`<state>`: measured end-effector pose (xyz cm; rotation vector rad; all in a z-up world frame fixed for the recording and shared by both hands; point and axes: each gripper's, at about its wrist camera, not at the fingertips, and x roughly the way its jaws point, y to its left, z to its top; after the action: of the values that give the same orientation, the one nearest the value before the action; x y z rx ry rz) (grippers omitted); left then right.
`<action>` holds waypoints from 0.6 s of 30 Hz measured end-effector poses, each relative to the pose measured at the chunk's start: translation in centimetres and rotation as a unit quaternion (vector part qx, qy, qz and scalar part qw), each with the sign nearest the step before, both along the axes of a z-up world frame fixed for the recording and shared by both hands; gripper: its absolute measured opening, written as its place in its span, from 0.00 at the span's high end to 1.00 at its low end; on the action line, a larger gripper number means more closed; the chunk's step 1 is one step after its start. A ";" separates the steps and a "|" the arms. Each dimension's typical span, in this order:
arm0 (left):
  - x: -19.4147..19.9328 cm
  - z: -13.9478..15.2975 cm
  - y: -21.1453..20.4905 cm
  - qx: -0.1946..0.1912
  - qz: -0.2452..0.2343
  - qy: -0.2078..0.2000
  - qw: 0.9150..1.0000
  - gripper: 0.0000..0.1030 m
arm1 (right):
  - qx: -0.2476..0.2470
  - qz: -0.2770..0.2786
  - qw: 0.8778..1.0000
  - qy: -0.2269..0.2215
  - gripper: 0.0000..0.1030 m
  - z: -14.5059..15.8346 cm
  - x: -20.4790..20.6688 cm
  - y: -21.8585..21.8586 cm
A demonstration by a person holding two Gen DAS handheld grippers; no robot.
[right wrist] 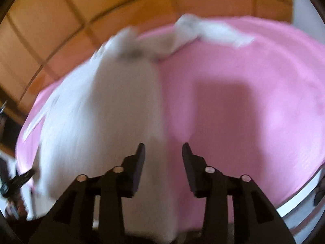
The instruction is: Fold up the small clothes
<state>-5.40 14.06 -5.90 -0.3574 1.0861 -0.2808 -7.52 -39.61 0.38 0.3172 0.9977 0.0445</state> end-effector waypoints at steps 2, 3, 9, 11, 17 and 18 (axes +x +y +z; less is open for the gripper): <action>1.1 1.2 -0.5 0.012 0.020 -0.025 0.999 0.52 | -0.051 -0.033 0.998 -0.025 0.60 0.7 2.3 -1.6; 1.5 1.7 -0.4 0.012 0.024 -0.030 0.999 0.52 | -0.074 -0.046 0.996 -0.033 0.58 0.8 3.6 -2.2; 2.6 2.3 -1.4 0.005 0.036 -0.030 0.999 0.52 | -0.193 -0.078 0.977 -0.039 0.49 -1.0 13.4 -4.9; 2.8 1.9 -1.8 0.004 0.037 -0.020 0.999 0.52 | -0.237 -0.091 0.967 -0.013 0.49 -2.7 17.0 -5.7; 3.3 1.6 -2.4 0.005 0.039 -0.013 0.999 0.52 | -0.260 -0.106 0.959 0.028 0.95 -4.4 20.7 -8.2; 3.4 1.6 -2.5 0.005 0.037 -0.014 0.999 0.52 | -0.263 -0.108 0.958 0.029 0.94 -3.8 20.7 -8.4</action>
<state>-1.97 11.57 -4.33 -0.3839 1.0441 -0.2135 13.14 -48.00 -3.45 -0.0628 0.9895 -0.4263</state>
